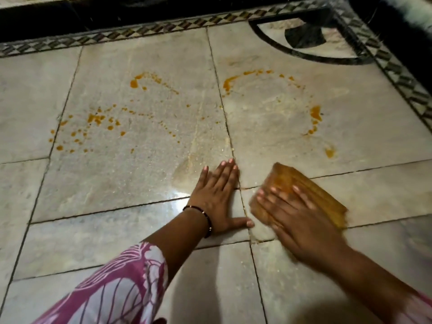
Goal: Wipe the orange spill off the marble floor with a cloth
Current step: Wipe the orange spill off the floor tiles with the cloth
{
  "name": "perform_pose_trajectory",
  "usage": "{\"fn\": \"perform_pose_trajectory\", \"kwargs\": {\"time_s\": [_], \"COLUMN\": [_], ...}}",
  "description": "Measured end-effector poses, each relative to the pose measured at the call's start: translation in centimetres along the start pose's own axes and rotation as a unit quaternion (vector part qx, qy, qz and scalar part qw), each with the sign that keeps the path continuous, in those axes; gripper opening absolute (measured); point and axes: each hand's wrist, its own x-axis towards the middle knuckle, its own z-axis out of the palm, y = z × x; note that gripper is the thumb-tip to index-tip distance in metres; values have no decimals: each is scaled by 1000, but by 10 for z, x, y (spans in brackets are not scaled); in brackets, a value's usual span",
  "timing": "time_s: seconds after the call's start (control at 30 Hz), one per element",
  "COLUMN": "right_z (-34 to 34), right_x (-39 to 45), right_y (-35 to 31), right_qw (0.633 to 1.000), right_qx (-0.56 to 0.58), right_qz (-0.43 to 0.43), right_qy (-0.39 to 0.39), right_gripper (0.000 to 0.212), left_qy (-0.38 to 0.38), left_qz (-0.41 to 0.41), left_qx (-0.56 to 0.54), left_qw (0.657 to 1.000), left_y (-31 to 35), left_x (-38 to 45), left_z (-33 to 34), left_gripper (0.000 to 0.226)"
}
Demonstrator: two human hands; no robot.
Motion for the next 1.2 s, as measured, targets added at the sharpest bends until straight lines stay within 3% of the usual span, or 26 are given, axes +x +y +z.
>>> {"fn": "perform_pose_trajectory", "kwargs": {"time_s": [0.17, 0.33, 0.4, 0.53, 0.6, 0.67, 0.77, 0.93, 1.07, 1.2], "right_z": [-6, -11, -12, -5, -5, -6, -13, -17, -16, -7], "right_x": [-45, 34, 68, 69, 35, -1, -17, 66, 121, 74], "right_y": [75, 112, 100, 52, 45, 62, 101, 134, 84, 38], "right_qw": [987, 951, 958, 997, 1000, 999, 986, 947, 970, 991], "right_qx": [54, 43, 40, 20, 13, 24, 55, 50, 42, 28], "right_qz": [152, 291, 273, 63, 15, 36, 158, 307, 234, 121], "right_qy": [25, 90, 80, 44, 23, 9, 6, 85, 57, 47], "right_gripper": [57, 62, 62, 55, 53, 54, 57, 61, 54, 55], "left_qy": [40, 49, 43, 46, 47, 47, 50, 45, 39, 46], "left_qz": [8, 8, 9, 12, 13, 13, 10, 6, 6, 7], "left_qx": [-19, -28, -24, -17, -22, -24, -23, -18, -21, -19], "left_qw": [999, 998, 999, 999, 999, 998, 998, 999, 999, 999], "left_y": [-1, 0, 1, -1, -1, -1, -1, 0, 0, -1], "left_x": [-3, -3, -3, -2, -3, -2, -3, -3, -2, -2], "left_z": [15, 15, 16, 16, 17, 17, 17, 14, 14, 17], "left_gripper": [112, 112, 112, 112, 112, 112, 112, 112, 113, 112]}}
